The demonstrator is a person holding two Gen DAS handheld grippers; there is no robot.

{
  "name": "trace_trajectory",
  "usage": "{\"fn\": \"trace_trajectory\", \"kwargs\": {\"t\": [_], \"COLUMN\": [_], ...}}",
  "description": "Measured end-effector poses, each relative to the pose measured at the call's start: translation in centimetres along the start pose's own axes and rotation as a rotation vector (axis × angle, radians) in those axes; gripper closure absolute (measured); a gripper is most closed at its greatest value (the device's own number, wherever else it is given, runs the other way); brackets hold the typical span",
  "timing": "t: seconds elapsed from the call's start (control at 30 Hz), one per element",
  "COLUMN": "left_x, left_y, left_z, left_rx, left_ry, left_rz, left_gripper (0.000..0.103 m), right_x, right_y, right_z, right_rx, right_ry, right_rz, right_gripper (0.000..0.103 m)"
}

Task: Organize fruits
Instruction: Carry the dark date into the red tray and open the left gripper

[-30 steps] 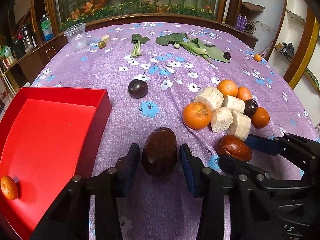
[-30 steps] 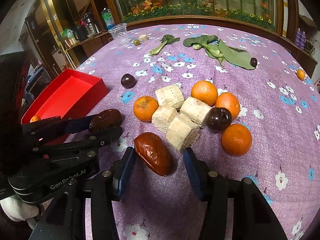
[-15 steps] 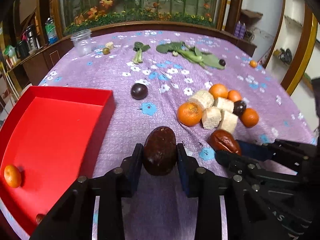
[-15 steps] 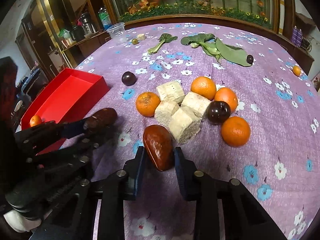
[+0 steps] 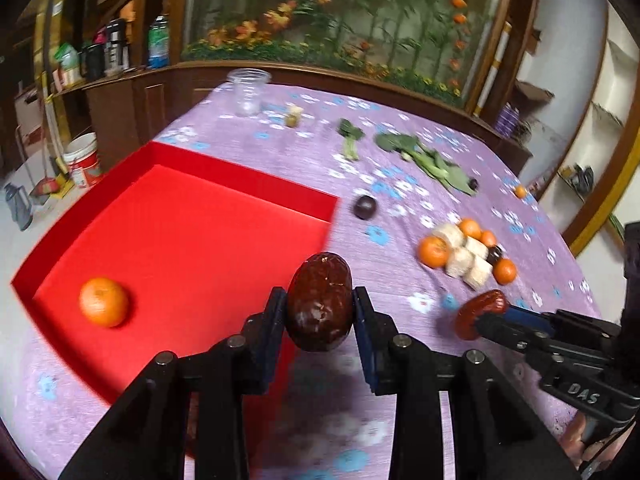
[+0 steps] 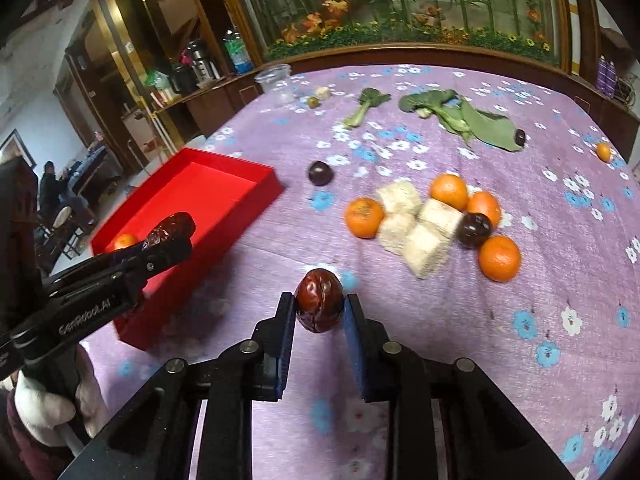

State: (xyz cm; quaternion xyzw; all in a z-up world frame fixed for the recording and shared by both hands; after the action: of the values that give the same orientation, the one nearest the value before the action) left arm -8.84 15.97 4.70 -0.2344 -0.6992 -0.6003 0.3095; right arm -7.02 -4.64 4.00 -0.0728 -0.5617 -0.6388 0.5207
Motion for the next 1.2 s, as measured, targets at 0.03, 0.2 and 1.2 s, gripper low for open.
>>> {"fn": "trace_trajectory", "kwargs": {"t": [0.03, 0.2, 1.2], "left_x": [0.0, -0.2, 1.7], "left_y": [0.1, 0.3, 0.6], "left_z": [0.9, 5.1, 10.2], "left_rx": [0.018, 0.119, 0.238], "left_ry": [0.009, 0.036, 0.104], "left_rz": [-0.002, 0.001, -0.051], "left_gripper": [0.071, 0.071, 0.039], "right_x": [-0.1, -0.7, -8.8], "right_y": [0.3, 1.7, -0.4], "right_z": [0.7, 3.5, 8.7], "right_rx": [0.007, 0.046, 0.158], "right_ry": [0.014, 0.059, 0.143], "right_rz": [-0.004, -0.015, 0.207], "right_gripper": [0.076, 0.079, 0.059]}}
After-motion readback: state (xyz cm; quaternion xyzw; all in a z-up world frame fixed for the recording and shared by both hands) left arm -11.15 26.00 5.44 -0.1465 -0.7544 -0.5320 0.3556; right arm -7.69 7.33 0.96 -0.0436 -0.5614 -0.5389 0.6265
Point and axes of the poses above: each gripper's, at about its wrist camera, not at the fingertips, and x roughly against the way its jaws point, z to its left, y to its top, the point moved 2 cm from there along -x, roughly the way its jaws point, and after that the axes turned 8 degrees about y, right-handed, at the moved point
